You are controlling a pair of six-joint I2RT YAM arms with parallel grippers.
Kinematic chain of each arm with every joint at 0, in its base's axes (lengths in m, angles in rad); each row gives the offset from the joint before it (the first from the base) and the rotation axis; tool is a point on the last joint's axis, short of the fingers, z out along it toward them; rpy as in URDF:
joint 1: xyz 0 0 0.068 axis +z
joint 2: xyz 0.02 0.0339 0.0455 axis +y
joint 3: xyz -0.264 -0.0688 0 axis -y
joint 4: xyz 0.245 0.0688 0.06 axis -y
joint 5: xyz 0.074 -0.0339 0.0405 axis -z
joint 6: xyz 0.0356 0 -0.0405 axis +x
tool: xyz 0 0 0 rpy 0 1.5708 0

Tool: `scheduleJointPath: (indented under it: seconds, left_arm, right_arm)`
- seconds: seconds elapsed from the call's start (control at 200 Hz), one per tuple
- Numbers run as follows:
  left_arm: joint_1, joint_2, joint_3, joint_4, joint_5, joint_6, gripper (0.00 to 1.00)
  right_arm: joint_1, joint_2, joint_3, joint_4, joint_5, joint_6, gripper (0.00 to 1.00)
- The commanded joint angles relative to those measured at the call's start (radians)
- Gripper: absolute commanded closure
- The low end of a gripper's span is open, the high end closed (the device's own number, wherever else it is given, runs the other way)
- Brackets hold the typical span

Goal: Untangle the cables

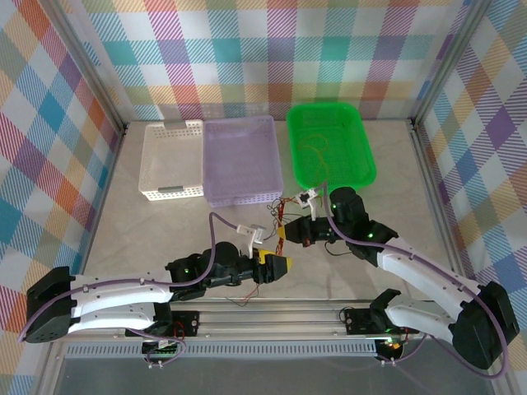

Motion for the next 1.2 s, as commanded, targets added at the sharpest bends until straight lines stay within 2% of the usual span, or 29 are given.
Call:
scheduleJointPath:
  seconds: [0.0, 0.2, 0.49, 0.62, 0.79, 0.89, 0.955, 1.06, 1.195]
  left_arm:
    - [-0.003, -0.029, 0.038, -0.079, -0.062, 0.043, 0.34]
    - [-0.002, -0.136, 0.009, -0.139, -0.142, 0.058, 0.32]
    - [-0.005, -0.054, 0.025, -0.070, -0.069, 0.056, 0.33]
    - [-0.007, -0.031, 0.035, -0.068, -0.057, 0.063, 0.39]
    - [-0.008, -0.055, 0.024, -0.071, -0.076, 0.062, 0.57]
    - [-0.009, -0.076, 0.017, -0.077, -0.084, 0.057, 0.79]
    - [-0.008, -0.088, 0.008, -0.077, -0.088, 0.052, 1.00]
    - [-0.009, -0.101, -0.013, -0.065, -0.087, 0.037, 1.00]
    - [-0.008, -0.113, -0.035, -0.051, -0.091, 0.024, 1.00]
  right_arm:
    - [0.010, -0.049, 0.028, 0.005, -0.045, -0.009, 1.00]
    - [0.010, -0.071, 0.027, -0.002, -0.062, -0.004, 1.00]
    - [0.024, -0.062, 0.038, 0.019, -0.080, 0.022, 1.00]
    - [0.027, -0.075, 0.042, 0.013, -0.079, 0.028, 1.00]
    - [0.028, -0.083, 0.042, 0.002, -0.079, 0.021, 1.00]
    - [0.028, -0.083, 0.043, -0.014, -0.071, 0.016, 1.00]
    - [0.028, -0.087, 0.046, -0.028, -0.064, 0.012, 1.00]
    - [0.029, -0.102, 0.047, -0.059, -0.026, 0.002, 1.00]
    - [0.027, -0.117, 0.043, -0.059, -0.018, 0.009, 0.81]
